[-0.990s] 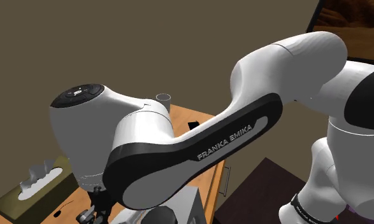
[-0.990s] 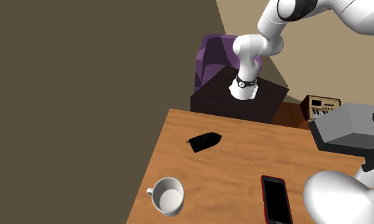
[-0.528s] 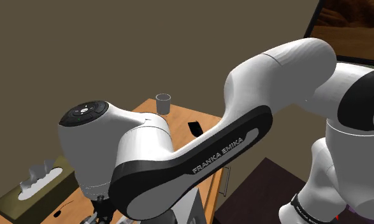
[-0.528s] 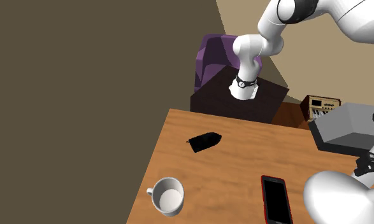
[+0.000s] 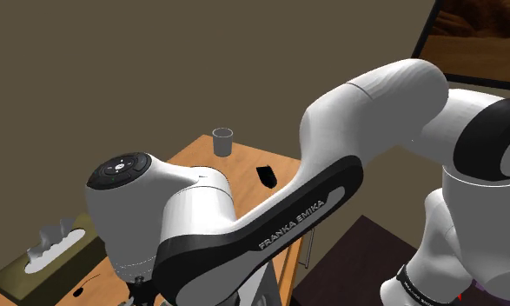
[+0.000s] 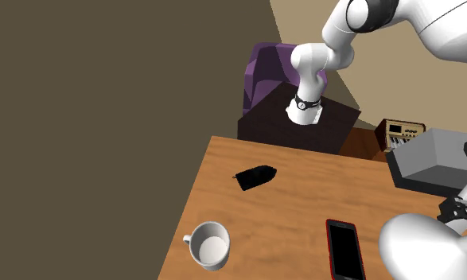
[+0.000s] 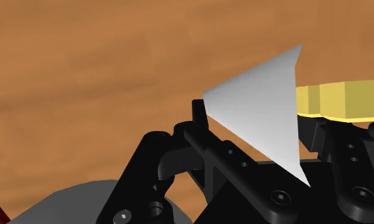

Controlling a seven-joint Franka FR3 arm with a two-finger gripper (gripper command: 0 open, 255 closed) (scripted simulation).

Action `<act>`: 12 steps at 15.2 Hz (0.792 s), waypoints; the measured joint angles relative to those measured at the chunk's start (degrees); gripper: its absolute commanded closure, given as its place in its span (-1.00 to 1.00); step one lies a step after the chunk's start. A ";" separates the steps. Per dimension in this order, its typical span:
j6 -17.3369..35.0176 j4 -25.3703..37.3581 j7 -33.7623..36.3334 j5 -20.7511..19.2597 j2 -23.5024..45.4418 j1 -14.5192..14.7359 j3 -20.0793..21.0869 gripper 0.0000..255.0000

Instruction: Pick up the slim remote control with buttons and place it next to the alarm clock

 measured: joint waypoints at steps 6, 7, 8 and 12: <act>0.37 -0.91 0.05 -0.02 0.26 -0.05 -0.06 -1.00; 0.39 -0.95 0.05 -0.02 0.30 -0.05 -0.07 -1.00; 0.39 -0.96 0.04 -0.02 0.33 -0.05 -0.07 -1.00; -2.98 0.86 -0.34 0.67 -1.18 -0.14 0.33 -1.00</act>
